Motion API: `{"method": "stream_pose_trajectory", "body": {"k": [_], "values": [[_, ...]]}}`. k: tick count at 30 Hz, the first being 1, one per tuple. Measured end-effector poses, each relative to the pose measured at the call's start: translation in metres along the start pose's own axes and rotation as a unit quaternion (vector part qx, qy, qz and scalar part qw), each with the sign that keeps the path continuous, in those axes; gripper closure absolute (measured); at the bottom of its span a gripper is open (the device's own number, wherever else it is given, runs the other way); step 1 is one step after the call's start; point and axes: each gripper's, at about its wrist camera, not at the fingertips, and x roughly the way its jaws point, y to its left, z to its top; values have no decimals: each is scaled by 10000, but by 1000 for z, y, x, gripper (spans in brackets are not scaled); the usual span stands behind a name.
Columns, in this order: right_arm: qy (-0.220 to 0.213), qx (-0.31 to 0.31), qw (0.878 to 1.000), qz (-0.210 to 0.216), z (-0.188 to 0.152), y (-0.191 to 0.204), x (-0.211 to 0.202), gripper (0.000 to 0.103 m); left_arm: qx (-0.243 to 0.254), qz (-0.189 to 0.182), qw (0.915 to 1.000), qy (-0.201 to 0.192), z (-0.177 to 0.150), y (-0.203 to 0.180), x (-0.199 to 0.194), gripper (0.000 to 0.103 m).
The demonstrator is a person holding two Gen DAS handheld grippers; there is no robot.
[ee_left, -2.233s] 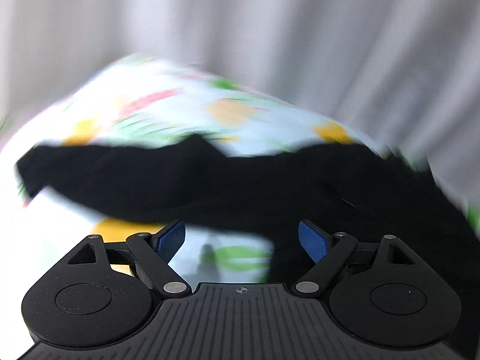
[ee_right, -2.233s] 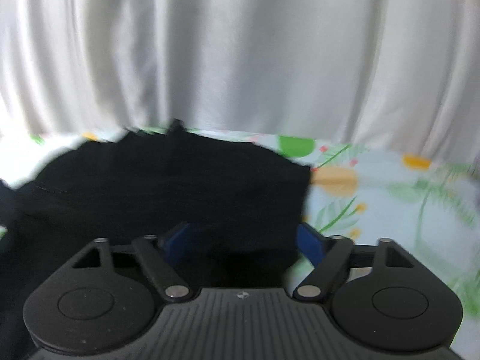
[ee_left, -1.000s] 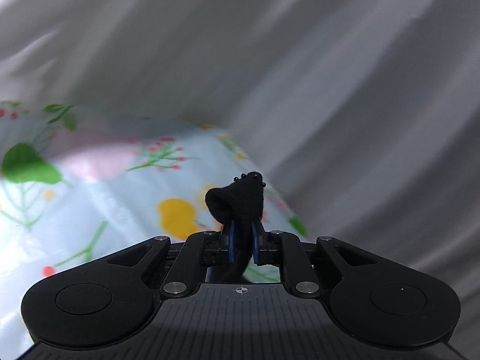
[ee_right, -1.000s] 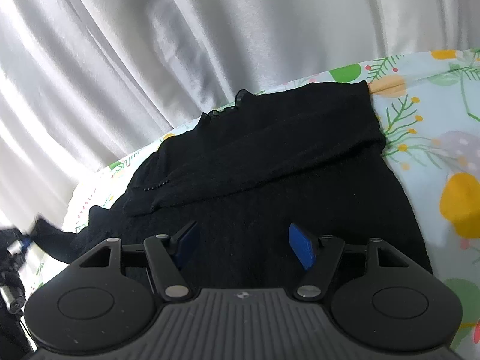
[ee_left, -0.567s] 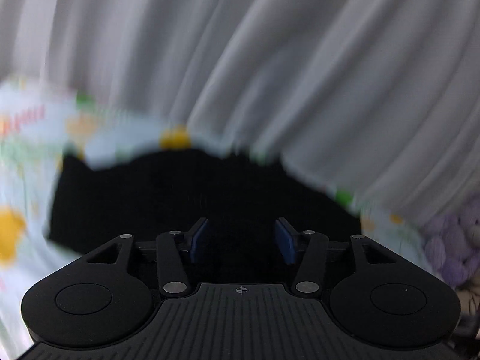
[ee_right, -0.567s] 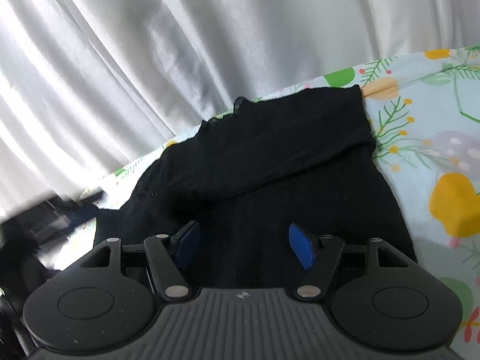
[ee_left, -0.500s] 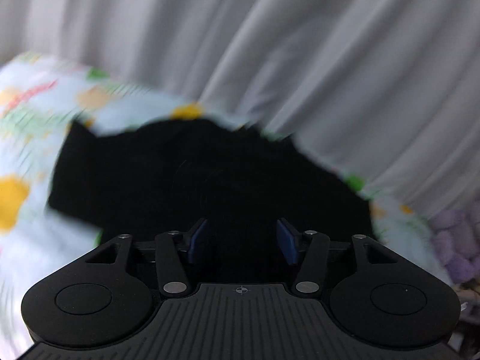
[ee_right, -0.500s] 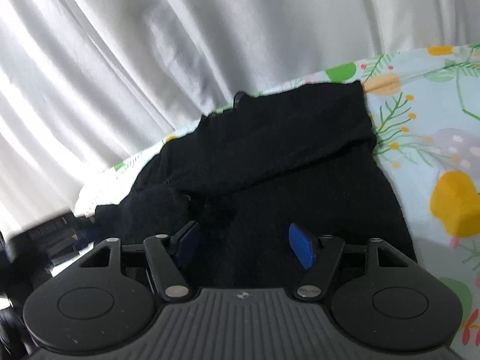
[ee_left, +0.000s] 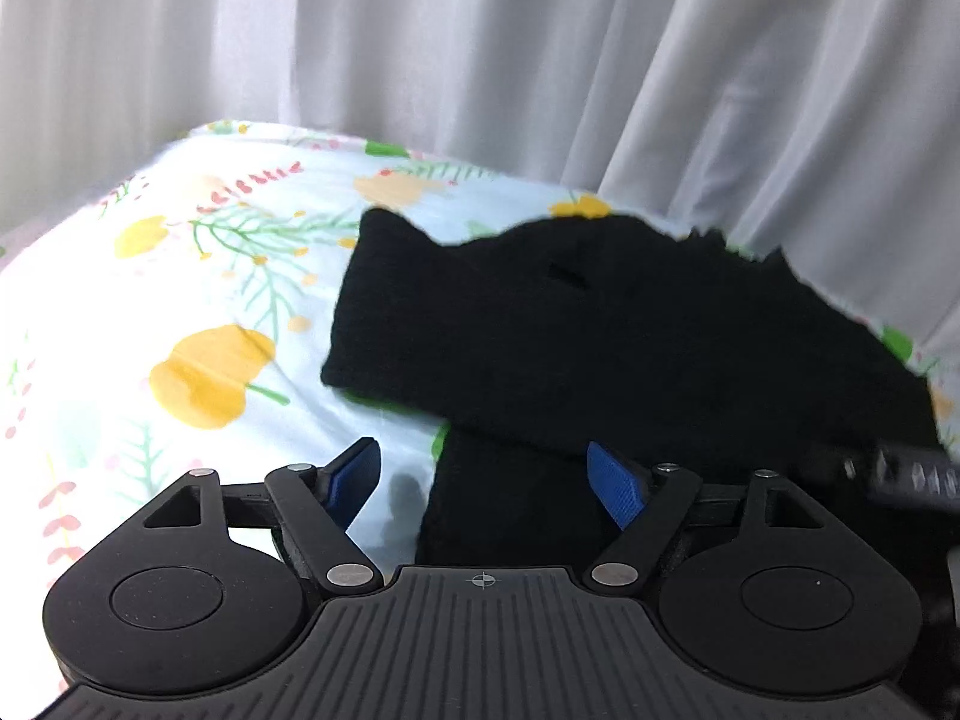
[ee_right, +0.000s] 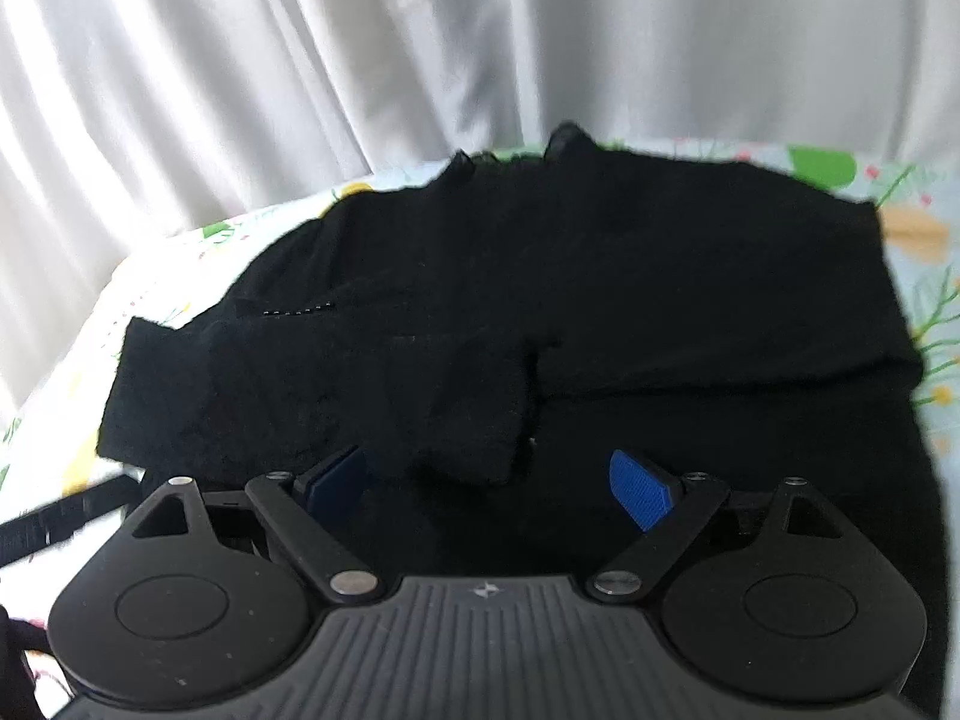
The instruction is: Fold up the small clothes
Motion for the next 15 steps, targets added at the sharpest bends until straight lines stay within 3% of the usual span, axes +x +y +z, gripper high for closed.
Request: {"method": "stream_pose_trajectory", "body": {"k": [3,5,15], "values": [[-141,-70,9999,-57,3,6,9,16,-117,-76,9999,88,-5,0,6,19],[-205,-186,9995,-153,5,11,13,30,-164,-82,9998,64,-7,-1,7,17],[-362,-476,9982,-90,8,14,20,78,-111,-15,9998,132,-12,-4,26,16]]}}
